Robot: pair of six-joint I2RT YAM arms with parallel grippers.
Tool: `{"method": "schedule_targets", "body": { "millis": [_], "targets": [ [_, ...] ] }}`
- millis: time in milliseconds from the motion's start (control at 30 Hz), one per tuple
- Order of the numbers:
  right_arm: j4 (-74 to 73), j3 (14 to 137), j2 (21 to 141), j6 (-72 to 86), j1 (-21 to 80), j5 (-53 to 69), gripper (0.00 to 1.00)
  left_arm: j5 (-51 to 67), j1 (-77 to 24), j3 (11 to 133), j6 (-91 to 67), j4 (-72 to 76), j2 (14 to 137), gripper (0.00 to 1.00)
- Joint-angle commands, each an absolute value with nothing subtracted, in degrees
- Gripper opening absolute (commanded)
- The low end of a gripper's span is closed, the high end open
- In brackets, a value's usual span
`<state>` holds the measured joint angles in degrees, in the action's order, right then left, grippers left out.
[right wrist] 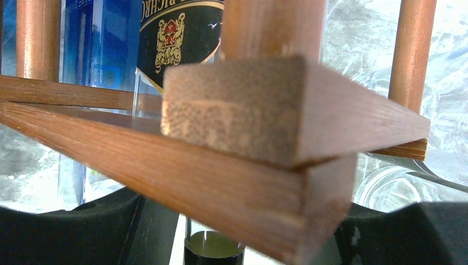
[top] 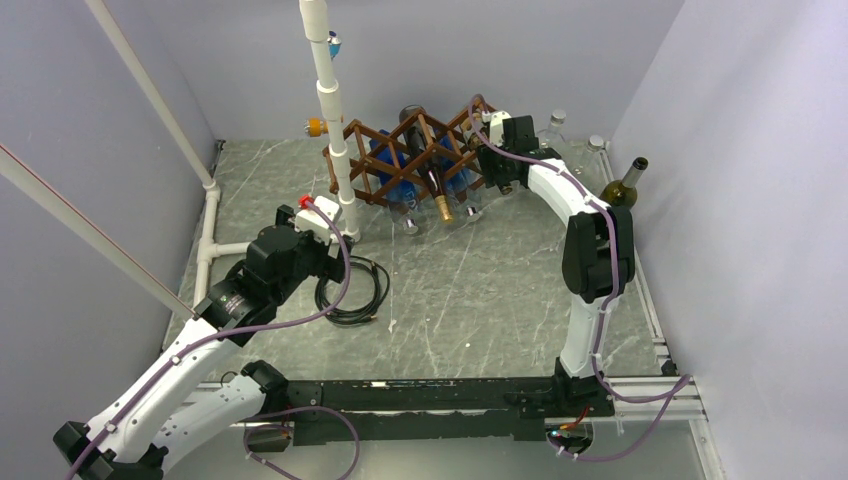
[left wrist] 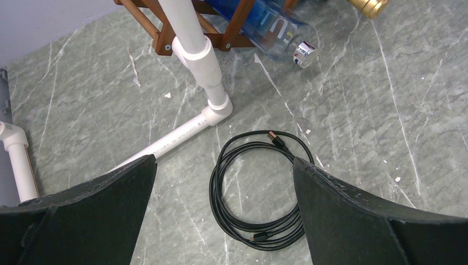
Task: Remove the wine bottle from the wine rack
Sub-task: Pick up the wine bottle from the wine rack.
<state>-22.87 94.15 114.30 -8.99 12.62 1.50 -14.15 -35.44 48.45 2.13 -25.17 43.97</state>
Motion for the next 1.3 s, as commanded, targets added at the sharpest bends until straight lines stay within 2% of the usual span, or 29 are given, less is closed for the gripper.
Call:
{"method": "schedule_targets", "body": {
  "millis": [0, 467, 567, 633, 833, 900, 967, 1267],
  "targets": [
    [-20.75, 95.81, 114.21, -7.82, 12.37, 1.76, 0.60, -13.34, -35.11, 48.47, 1.74, -24.92, 43.24, 0.99],
    [-20.40, 96.20, 114.52, -7.04, 12.39, 1.33, 0.57, -13.09, -34.94, 48.52, 1.75, -24.98, 43.00, 0.99],
    [-20.32, 96.16, 114.43, -7.03, 12.38, 1.46, 0.54, -13.07, -34.90, 48.51, 1.76, -24.97, 43.01, 0.99],
    [-20.26, 96.08, 114.36, -6.89, 12.33, 1.28, 0.48, -13.09, -34.87, 48.52, 1.76, -24.97, 42.95, 0.99],
    [-19.15, 94.17, 112.49, -6.09, 12.05, 2.22, 0.10, -13.02, -34.81, 48.43, 1.79, -24.92, 42.85, 0.99],
    [-18.78, 93.44, 111.34, -5.55, 11.91, 2.81, 0.03, -12.97, -34.80, 48.43, 1.79, -24.92, 42.76, 0.99],
    [-18.48, 92.77, 110.23, -5.12, 11.76, 3.47, 0.00, -13.00, -34.80, 48.43, 1.75, -24.87, 42.82, 0.99],
    [-15.76, 87.56, 104.10, -3.38, 10.80, 7.14, 0.00, -12.85, -34.72, 48.43, 1.76, -24.97, 42.87, 0.99]
  ]
}}
